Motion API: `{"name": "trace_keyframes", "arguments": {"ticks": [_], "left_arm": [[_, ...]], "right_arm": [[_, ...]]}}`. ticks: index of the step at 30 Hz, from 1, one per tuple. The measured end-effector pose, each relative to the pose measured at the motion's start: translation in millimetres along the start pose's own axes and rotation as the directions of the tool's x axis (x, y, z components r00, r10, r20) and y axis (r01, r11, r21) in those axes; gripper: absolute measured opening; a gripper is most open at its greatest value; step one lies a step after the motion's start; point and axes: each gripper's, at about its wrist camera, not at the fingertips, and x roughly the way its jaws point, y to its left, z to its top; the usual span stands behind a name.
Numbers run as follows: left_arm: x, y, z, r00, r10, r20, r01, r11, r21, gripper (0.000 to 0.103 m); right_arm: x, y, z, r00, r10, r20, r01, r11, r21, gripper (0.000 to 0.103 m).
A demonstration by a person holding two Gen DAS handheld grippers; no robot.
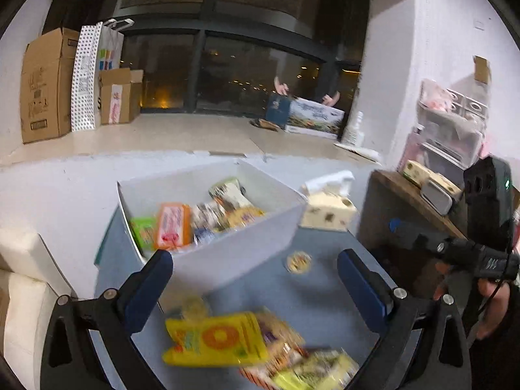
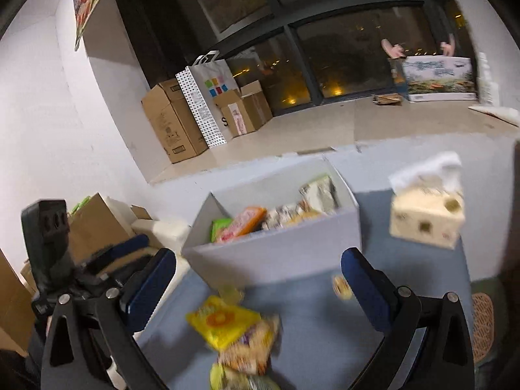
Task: Organize snacks
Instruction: 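Move the right tool to the clear jelly cup and grasp it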
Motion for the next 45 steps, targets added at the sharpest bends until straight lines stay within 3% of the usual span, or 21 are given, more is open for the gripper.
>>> {"name": "trace_keyframes", "arguments": {"ticks": [6,10,16,23,28,33,37,41,43,45], "left_arm": [[-11,-14,-35,0.997,-0.056,-0.061,0.056,0.998,0.004,0.103],[-13,-17,-51,0.991,-0.087,-0.102,0.085,0.996,-0.022,0.103],[-18,-17,-61,0.988,-0.101,-0.121,0.094,0.994,-0.058,0.103],[-27,-10,-66,0.991,-0.064,-0.119,0.057,0.997,-0.060,0.103],[-37,-4,-72,0.992,-0.027,-0.120,0.020,0.998,-0.060,0.103],[-40,7,-83,0.991,0.009,-0.136,-0.020,0.996,-0.081,0.103],[-42,11,-87,0.990,0.020,-0.142,-0.035,0.994,-0.101,0.103],[-48,16,-91,0.989,0.034,-0.143,-0.049,0.993,-0.103,0.103],[-51,20,-94,0.988,0.048,-0.148,-0.064,0.992,-0.105,0.103],[-51,25,-97,0.987,0.054,-0.154,-0.073,0.990,-0.120,0.103]], "right_arm": [[-28,-16,-60,1.000,-0.011,-0.013,0.013,0.994,0.108,0.103],[-37,-20,-86,0.999,-0.035,-0.041,0.039,0.994,0.099,0.103],[-40,-32,-96,0.996,-0.069,-0.053,0.074,0.990,0.118,0.103],[-28,-34,-88,0.994,-0.099,-0.056,0.103,0.991,0.085,0.103],[6,-53,-78,0.977,-0.179,-0.117,0.183,0.983,0.027,0.103],[59,-63,-69,0.954,-0.217,-0.205,0.209,0.976,-0.061,0.103],[101,-65,-64,0.938,-0.267,-0.223,0.243,0.962,-0.127,0.103],[140,-76,-57,0.913,-0.307,-0.269,0.275,0.950,-0.151,0.103],[156,-87,-54,0.890,-0.330,-0.314,0.303,0.944,-0.132,0.103],[165,-95,-51,0.886,-0.318,-0.337,0.303,0.948,-0.097,0.103]]}}
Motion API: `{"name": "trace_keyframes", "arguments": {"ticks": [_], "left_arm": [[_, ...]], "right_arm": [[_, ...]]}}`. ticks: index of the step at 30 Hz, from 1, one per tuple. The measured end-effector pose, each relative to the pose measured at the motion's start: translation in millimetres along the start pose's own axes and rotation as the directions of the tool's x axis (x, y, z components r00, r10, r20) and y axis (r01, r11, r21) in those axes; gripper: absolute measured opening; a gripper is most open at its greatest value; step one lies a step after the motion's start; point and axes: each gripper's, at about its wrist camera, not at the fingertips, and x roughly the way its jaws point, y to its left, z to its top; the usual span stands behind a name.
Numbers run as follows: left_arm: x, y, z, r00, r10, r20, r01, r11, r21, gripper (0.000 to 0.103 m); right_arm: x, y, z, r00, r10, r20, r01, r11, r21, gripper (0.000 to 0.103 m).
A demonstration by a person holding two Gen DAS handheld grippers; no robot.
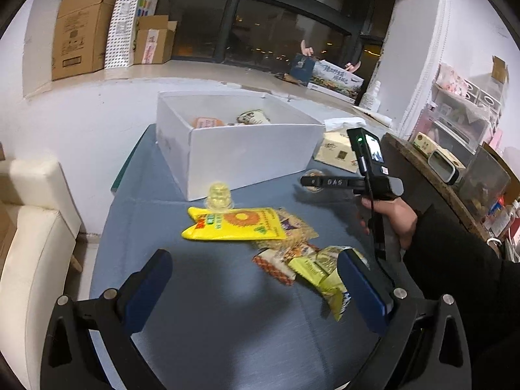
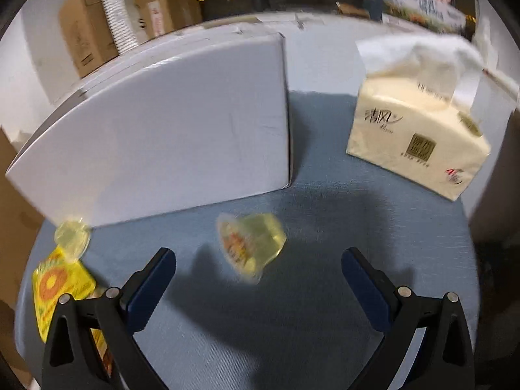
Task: Organize snacks
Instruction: 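Move the right tool to the clear jelly cup and grasp it, then grasp the yellow sunflower bag with the left tool while the right holds the jelly cup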
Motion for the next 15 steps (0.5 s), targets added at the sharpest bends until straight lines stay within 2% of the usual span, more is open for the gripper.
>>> {"name": "trace_keyframes", "arguments": {"ticks": [2,3,4,5,7,10,15], "left_arm": [[2,4,-2,1.000,0.005,-0.006,-0.005,1.000,-0.017,0.103],[5,7,-3,1.000,0.010,-0.011,-0.010,1.000,-0.023,0.103],[8,8,-3,1.000,0.013,-0.016,-0.014,1.000,-0.028,0.103],[10,9,-4,1.000,0.016,-0.020,-0.016,0.999,-0.032,0.103],[15,11,-5,0.999,0.013,-0.029,-0.014,0.999,-0.034,0.103],[24,13,-5,0.999,0.016,-0.044,-0.017,0.999,-0.037,0.103],[50,16,0,0.996,0.016,-0.088,-0.020,0.999,-0.038,0.103]], "right_arm": [[4,-3,1,1.000,0.030,-0.002,-0.030,0.999,0.018,0.082],[5,-1,1,1.000,0.015,-0.012,-0.015,1.000,0.011,0.045],[3,3,0,0.999,-0.039,-0.001,0.039,0.999,-0.014,0.038],[2,4,0,0.999,-0.049,0.000,0.049,0.999,-0.016,0.037],[-4,2,-3,1.000,0.023,0.001,-0.023,1.000,0.008,0.035],[-20,2,-15,0.999,0.025,0.027,-0.025,1.000,-0.001,0.034],[-58,0,-43,0.990,0.116,0.074,-0.118,0.993,0.026,0.034]]}}
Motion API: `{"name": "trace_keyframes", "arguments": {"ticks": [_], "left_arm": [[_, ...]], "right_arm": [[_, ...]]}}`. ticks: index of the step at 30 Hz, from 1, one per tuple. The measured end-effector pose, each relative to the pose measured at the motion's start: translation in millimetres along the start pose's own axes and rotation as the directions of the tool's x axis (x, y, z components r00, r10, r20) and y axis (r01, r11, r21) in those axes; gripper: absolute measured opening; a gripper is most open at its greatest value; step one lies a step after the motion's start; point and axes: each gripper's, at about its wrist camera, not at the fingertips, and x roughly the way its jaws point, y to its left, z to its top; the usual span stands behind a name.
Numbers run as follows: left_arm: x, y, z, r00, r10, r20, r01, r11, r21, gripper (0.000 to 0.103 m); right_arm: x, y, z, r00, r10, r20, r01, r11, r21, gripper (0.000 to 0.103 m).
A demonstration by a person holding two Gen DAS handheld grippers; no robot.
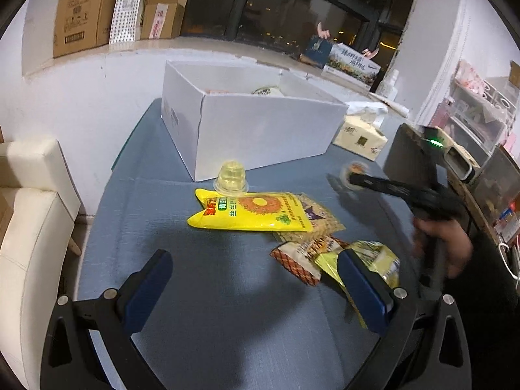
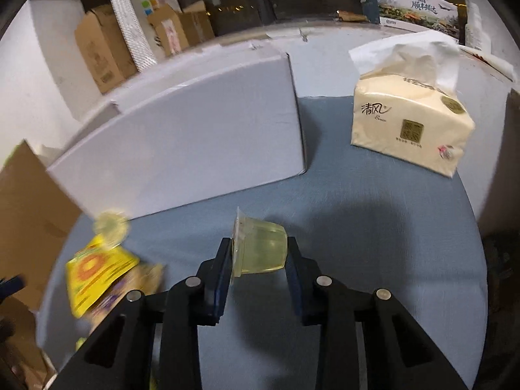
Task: Organize snacks
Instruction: 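Grasp the yellow sunflower bag with the left tool while the right holds the jelly cup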
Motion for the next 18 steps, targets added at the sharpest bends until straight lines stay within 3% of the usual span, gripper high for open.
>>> {"name": "trace_keyframes", "arguments": {"ticks": [5,9,14,18], "left_arm": [[34,-7,13,0.999,0.016,-0.049,-0.011,0.995,0.099,0.103],[57,-12,20,0.991,0.115,-0.074,-0.088,0.949,0.301,0.103],[62,-17,19,0.975,0.223,-0.022,-0.181,0.839,0.513,0.103],[83,-29,7,0.924,0.374,0.073,-0.315,0.642,0.699,0.103]], "right_arm": [[-43,10,-35,0.994,0.103,0.034,-0.103,0.994,0.023,0.034],[-66,15,-54,0.990,0.129,0.057,-0.132,0.991,0.033,0.034],[-87,22,-62,0.991,0.109,0.077,-0.110,0.994,0.010,0.034],[-88,22,-62,0.991,0.105,0.086,-0.106,0.994,0.012,0.034]]}}
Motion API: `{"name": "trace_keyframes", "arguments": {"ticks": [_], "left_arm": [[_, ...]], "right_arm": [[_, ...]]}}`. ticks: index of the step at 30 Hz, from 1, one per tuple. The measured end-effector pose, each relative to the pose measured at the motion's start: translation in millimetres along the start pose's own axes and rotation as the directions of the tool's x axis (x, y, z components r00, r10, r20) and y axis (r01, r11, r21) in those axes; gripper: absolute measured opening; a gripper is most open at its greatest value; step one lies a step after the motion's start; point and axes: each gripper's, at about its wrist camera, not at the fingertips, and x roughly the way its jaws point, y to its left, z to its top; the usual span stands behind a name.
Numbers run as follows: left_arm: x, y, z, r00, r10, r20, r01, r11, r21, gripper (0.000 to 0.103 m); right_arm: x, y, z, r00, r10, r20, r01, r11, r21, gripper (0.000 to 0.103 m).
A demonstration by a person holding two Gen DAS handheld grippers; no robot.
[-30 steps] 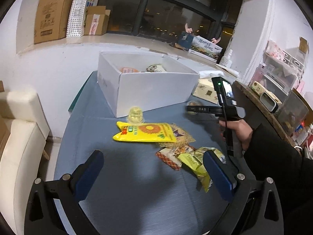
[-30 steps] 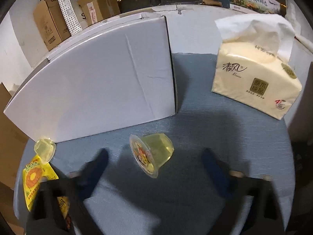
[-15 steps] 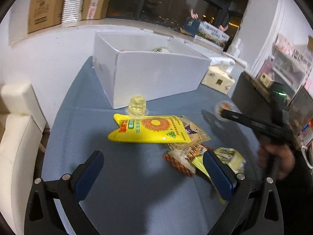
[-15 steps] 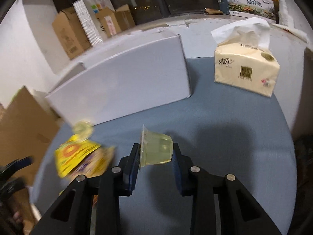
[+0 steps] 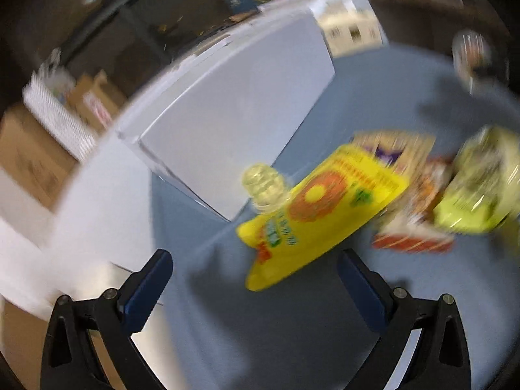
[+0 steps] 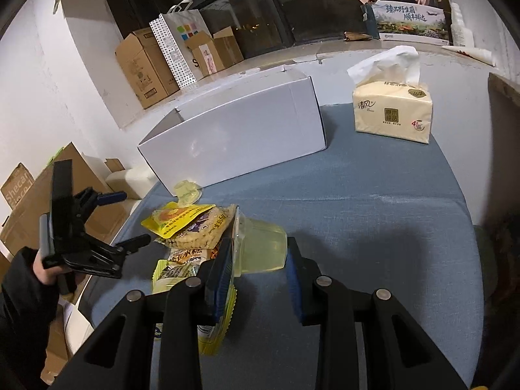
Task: Organize snacks
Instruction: 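Grasp the yellow sunflower bag with the left tool while the right holds the jelly cup, then drop the yellow bag and jelly cup into the white box with both tools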
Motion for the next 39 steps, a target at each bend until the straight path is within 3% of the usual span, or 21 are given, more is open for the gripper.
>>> {"name": "trace_keyframes", "arguments": {"ticks": [3,5,6,7,9,11,16,18,19,20,22,23,32,35,39], "left_arm": [[7,-12,4,1.000,0.023,0.022,-0.024,0.996,0.082,0.101],[13,-15,7,1.000,-0.002,0.018,0.000,0.995,0.097,0.079],[18,-16,9,0.999,-0.034,0.002,0.034,0.995,0.099,0.051],[19,-16,10,0.998,-0.061,0.004,0.061,0.994,0.091,0.043],[18,-13,11,0.997,-0.077,0.021,0.075,0.995,0.063,0.041],[12,-3,9,0.989,-0.142,0.036,0.142,0.990,-0.017,0.041],[-13,28,-2,0.971,-0.224,0.085,0.237,0.951,-0.198,0.037],[-26,45,-12,0.942,-0.300,0.149,0.333,0.887,-0.319,0.034],[-32,54,-19,0.922,-0.334,0.196,0.386,0.836,-0.391,0.023],[-36,60,-23,0.904,-0.360,0.231,0.427,0.786,-0.447,0.023],[-42,66,-32,0.889,-0.368,0.272,0.458,0.719,-0.523,0.022],[-45,67,-34,0.881,-0.373,0.290,0.472,0.699,-0.537,0.022],[-70,85,-37,0.869,-0.326,0.373,0.493,0.644,-0.584,0.022],[-85,95,-19,0.865,-0.281,0.416,0.489,0.658,-0.573,0.022],[-92,115,9,0.850,-0.240,0.468,0.500,0.647,-0.576,0.022]], "right_arm": [[3,1,0,1.000,0.005,-0.002,-0.005,1.000,0.002,0.034],[5,3,0,1.000,-0.002,-0.008,0.002,1.000,-0.004,0.034],[6,3,0,1.000,-0.007,-0.011,0.007,1.000,-0.001,0.034],[7,3,-1,1.000,-0.013,-0.012,0.013,1.000,0.001,0.034],[7,4,-2,1.000,-0.014,-0.020,0.014,1.000,0.002,0.034],[7,5,-3,1.000,-0.011,-0.022,0.011,1.000,-0.001,0.034],[5,10,-2,1.000,-0.006,-0.016,0.006,1.000,-0.007,0.034],[3,12,-1,1.000,-0.014,-0.008,0.014,1.000,-0.004,0.034],[2,13,0,1.000,-0.020,0.000,0.020,1.000,0.002,0.034],[1,14,1,1.000,-0.017,0.005,0.017,1.000,0.008,0.034],[1,18,3,1.000,-0.004,0.018,0.003,1.000,0.014,0.034],[1,20,5,1.000,0.002,0.016,-0.002,1.000,0.010,0.034],[-1,39,17,0.999,0.030,0.030,-0.029,0.999,-0.035,0.034],[-1,42,28,0.998,0.048,0.040,-0.047,0.998,-0.035,0.034],[3,50,60,0.995,0.075,0.061,-0.072,0.996,-0.054,0.034]]}}
